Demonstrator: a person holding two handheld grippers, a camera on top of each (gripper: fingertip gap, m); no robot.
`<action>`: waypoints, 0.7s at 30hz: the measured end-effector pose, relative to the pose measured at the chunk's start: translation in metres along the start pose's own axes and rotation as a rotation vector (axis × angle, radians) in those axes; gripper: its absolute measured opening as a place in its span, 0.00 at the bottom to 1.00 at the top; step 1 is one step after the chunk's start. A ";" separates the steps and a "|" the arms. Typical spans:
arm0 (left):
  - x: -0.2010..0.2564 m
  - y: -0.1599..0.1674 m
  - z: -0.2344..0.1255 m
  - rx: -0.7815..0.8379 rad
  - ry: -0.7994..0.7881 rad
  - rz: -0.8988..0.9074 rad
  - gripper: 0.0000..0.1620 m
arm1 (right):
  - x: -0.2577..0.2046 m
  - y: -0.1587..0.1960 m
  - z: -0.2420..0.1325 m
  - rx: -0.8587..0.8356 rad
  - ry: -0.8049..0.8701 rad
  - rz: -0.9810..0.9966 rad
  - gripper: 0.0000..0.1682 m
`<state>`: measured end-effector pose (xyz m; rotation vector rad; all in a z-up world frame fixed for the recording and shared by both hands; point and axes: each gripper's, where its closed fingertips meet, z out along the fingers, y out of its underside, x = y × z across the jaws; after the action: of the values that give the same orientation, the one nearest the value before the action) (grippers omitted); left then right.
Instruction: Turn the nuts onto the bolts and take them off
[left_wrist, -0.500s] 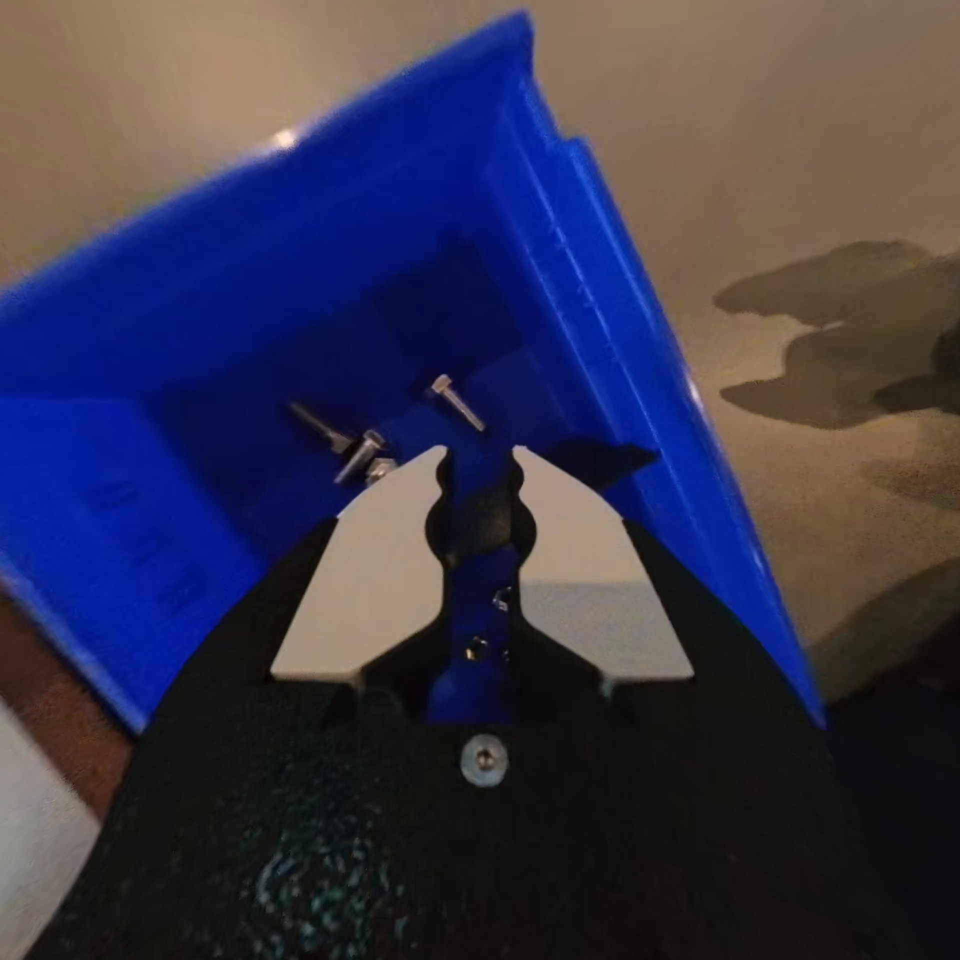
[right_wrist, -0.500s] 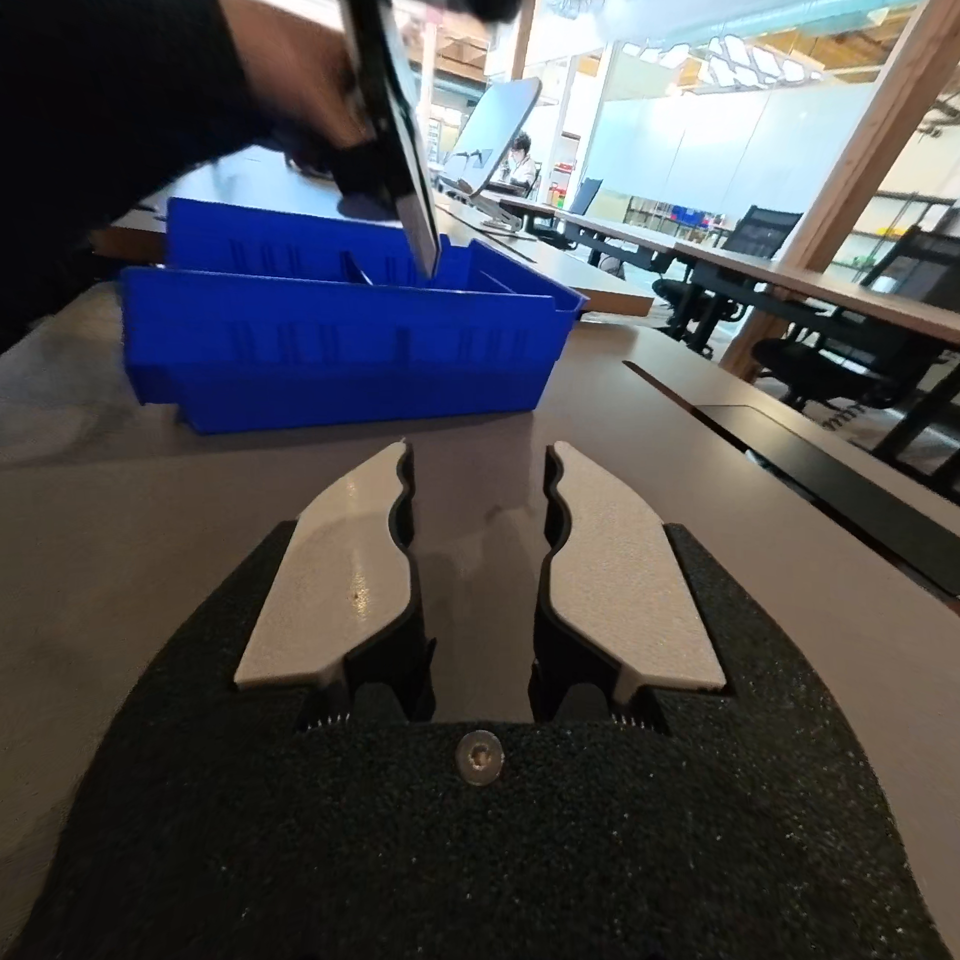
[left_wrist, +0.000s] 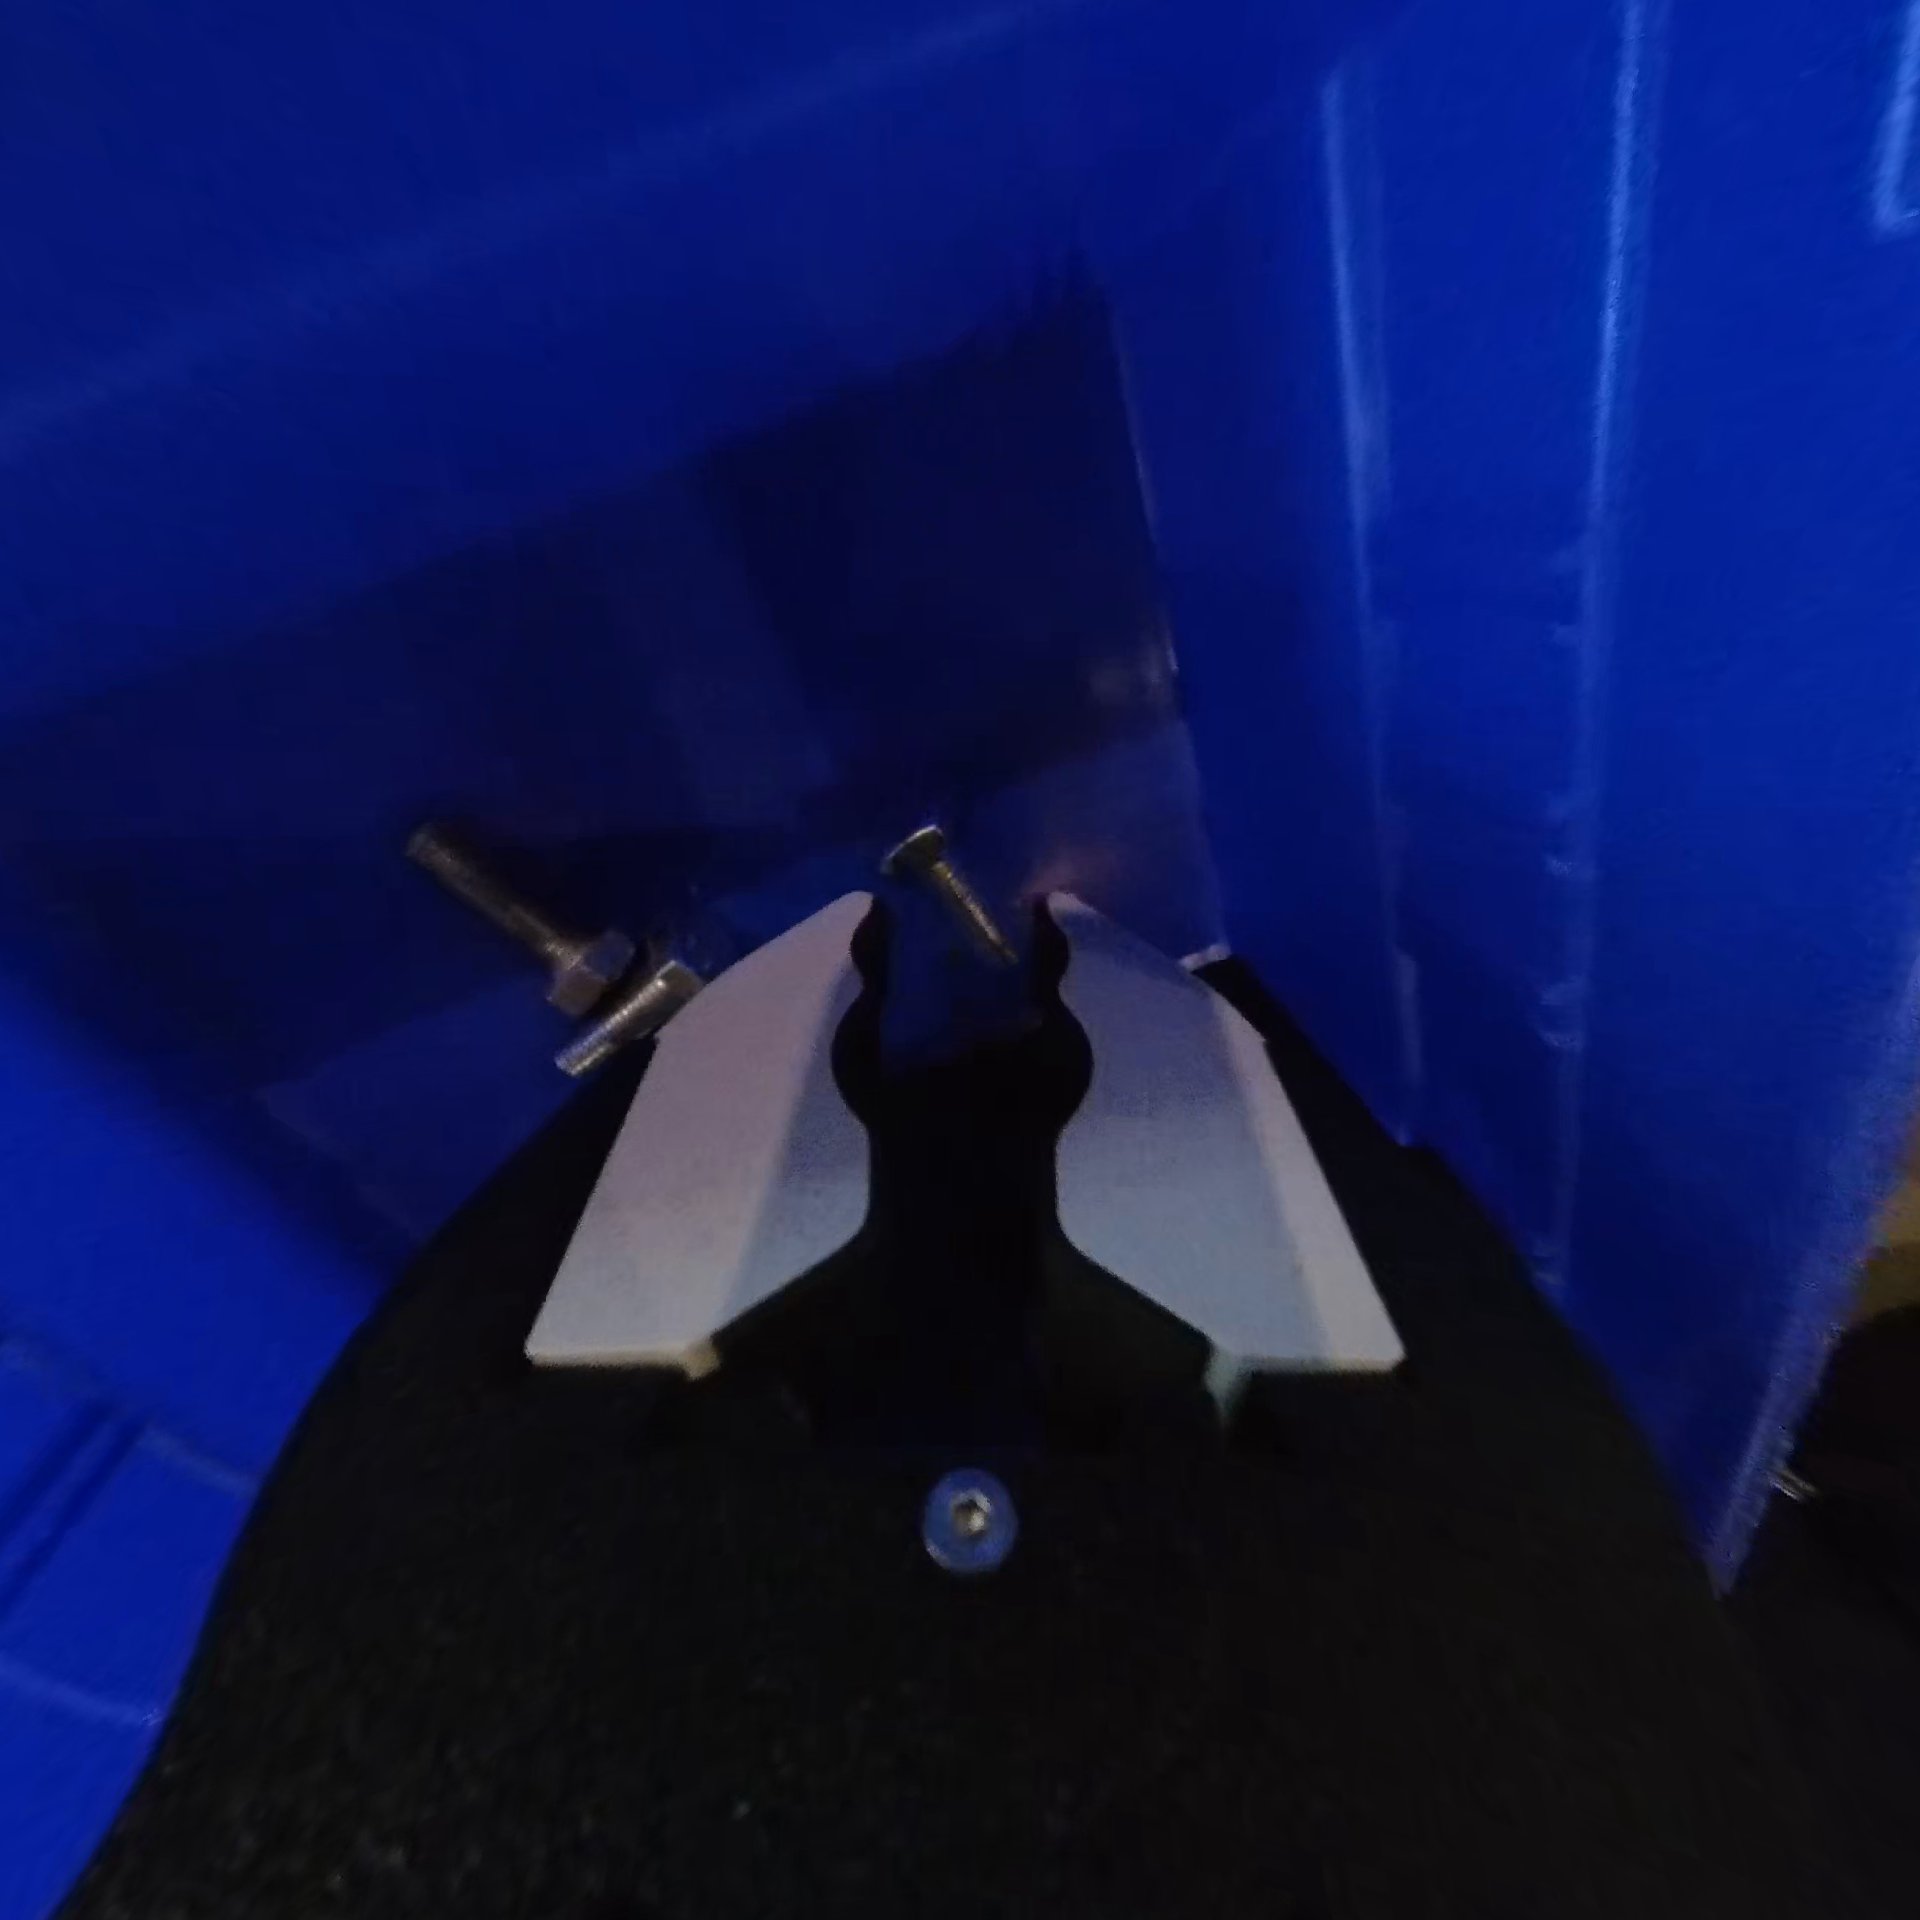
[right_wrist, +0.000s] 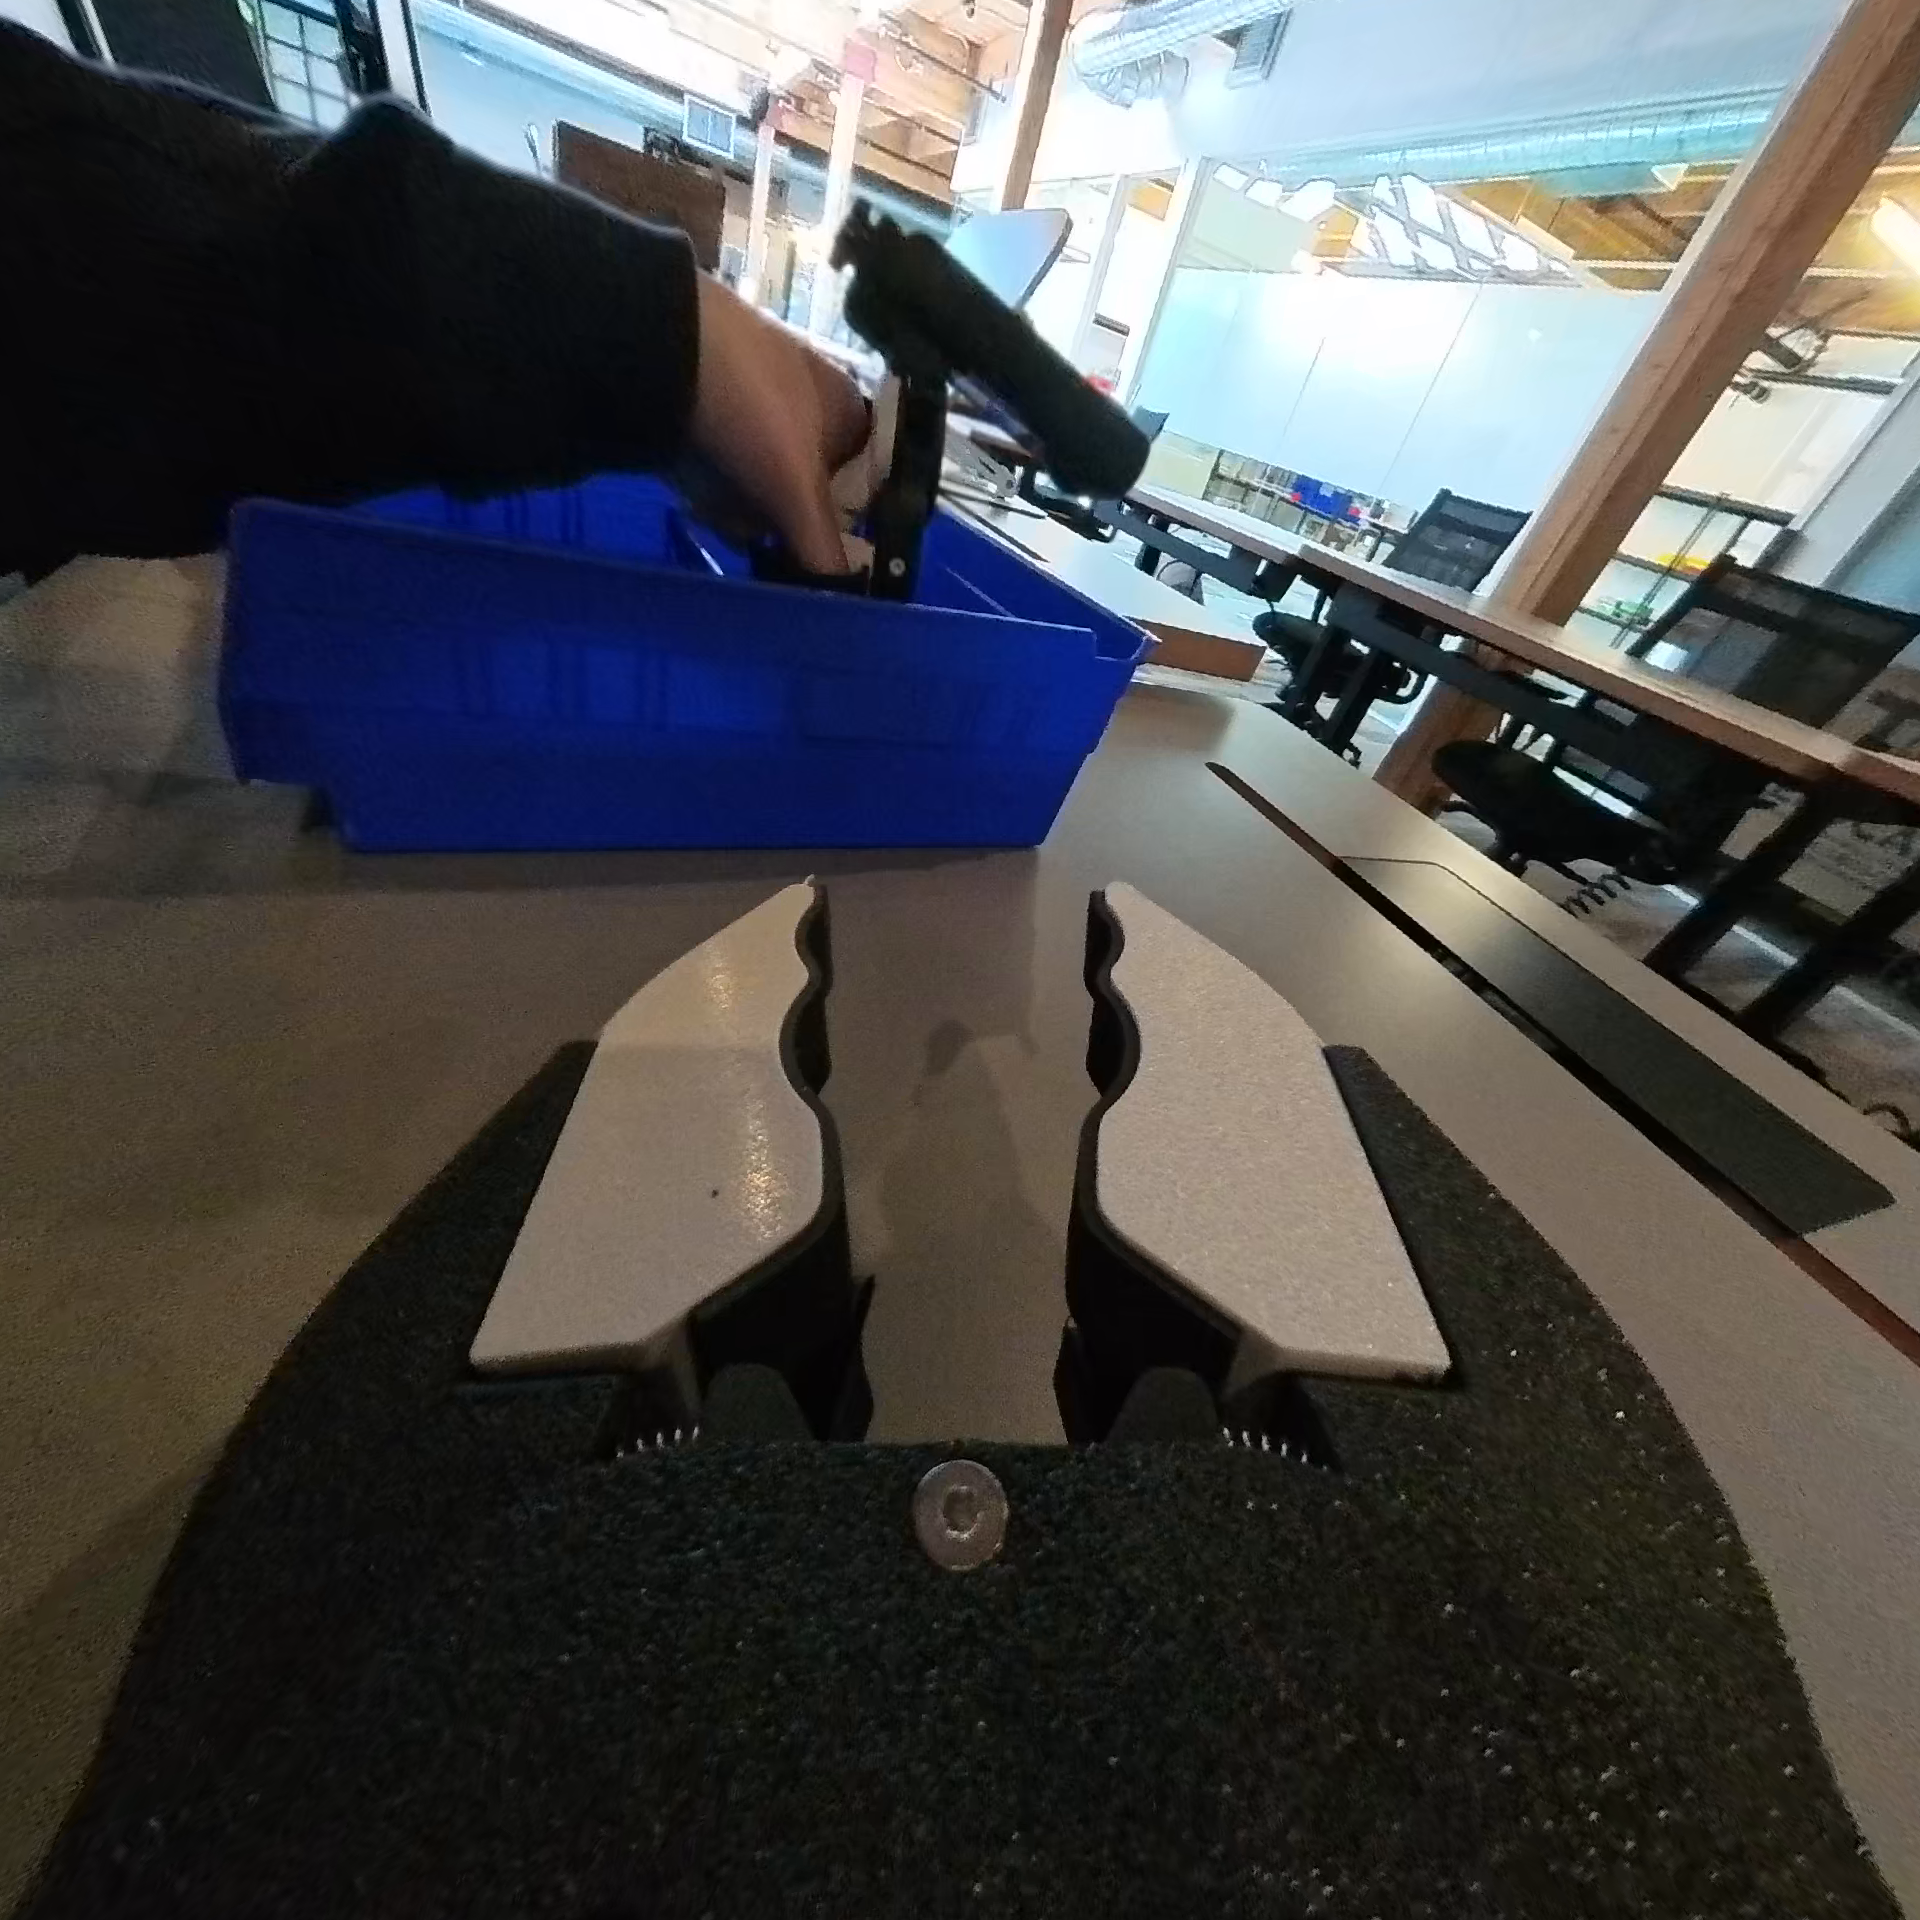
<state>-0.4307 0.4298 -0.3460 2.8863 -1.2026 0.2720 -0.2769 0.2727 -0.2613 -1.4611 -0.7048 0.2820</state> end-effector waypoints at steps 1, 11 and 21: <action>0.001 0.000 0.003 -0.009 0.003 0.004 0.16 | 0.000 0.000 0.000 0.001 0.001 -0.004 0.27; -0.011 -0.007 -0.026 0.124 -0.197 0.121 0.06 | 0.009 -0.006 -0.009 0.037 0.070 -0.030 0.27; 0.147 0.008 -0.141 0.660 -0.027 0.438 0.05 | 0.045 -0.006 -0.068 0.039 0.281 -0.085 0.25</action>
<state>-0.3570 0.3306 -0.1842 3.0697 -2.0840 0.7648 -0.2037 0.2436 -0.2402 -1.3955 -0.5290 0.0226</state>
